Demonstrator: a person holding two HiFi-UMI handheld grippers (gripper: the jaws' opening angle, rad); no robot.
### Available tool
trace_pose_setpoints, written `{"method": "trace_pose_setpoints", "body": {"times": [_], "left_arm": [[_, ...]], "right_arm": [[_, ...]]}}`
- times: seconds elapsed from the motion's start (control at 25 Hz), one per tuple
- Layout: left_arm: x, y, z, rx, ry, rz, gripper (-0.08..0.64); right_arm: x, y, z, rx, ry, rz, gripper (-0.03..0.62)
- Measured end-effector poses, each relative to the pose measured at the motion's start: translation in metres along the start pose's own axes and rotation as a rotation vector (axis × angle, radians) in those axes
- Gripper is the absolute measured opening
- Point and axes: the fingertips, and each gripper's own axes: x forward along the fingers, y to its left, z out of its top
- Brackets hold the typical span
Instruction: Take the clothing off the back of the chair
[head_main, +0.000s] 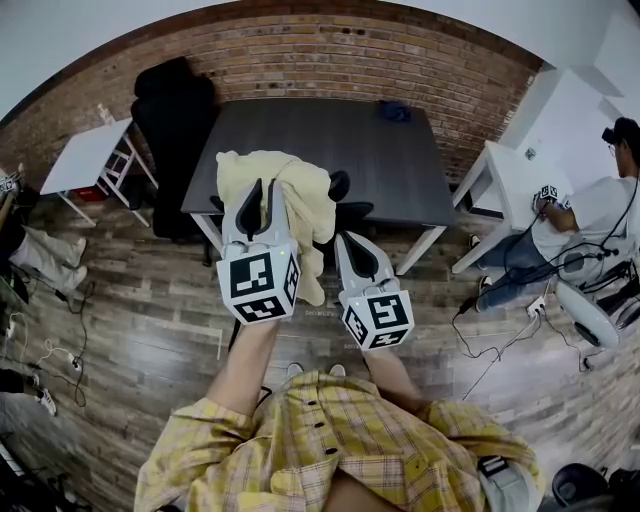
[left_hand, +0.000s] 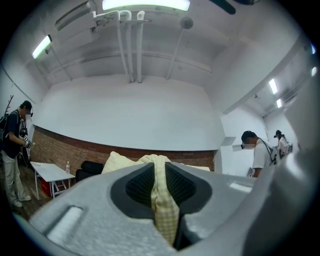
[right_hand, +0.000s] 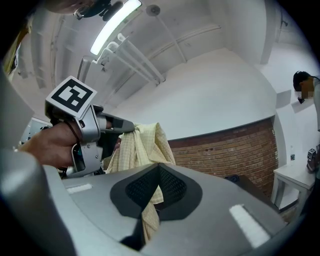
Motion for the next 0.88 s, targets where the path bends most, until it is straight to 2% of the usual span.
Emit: {"method": "trace_pose_setpoints", "body": {"times": [0.52,0.88], "left_arm": [[-0.031,-0.005,0.021,-0.006,-0.035,-0.019,0.066],[-0.042,-0.002,-0.008,-0.008,0.011,-0.028,0.066]], "right_arm": [[0.0,0.005,0.007,-0.008,-0.01,0.0,0.0],[0.001,0.008,-0.001,-0.005,-0.005,-0.01,0.0]]}}
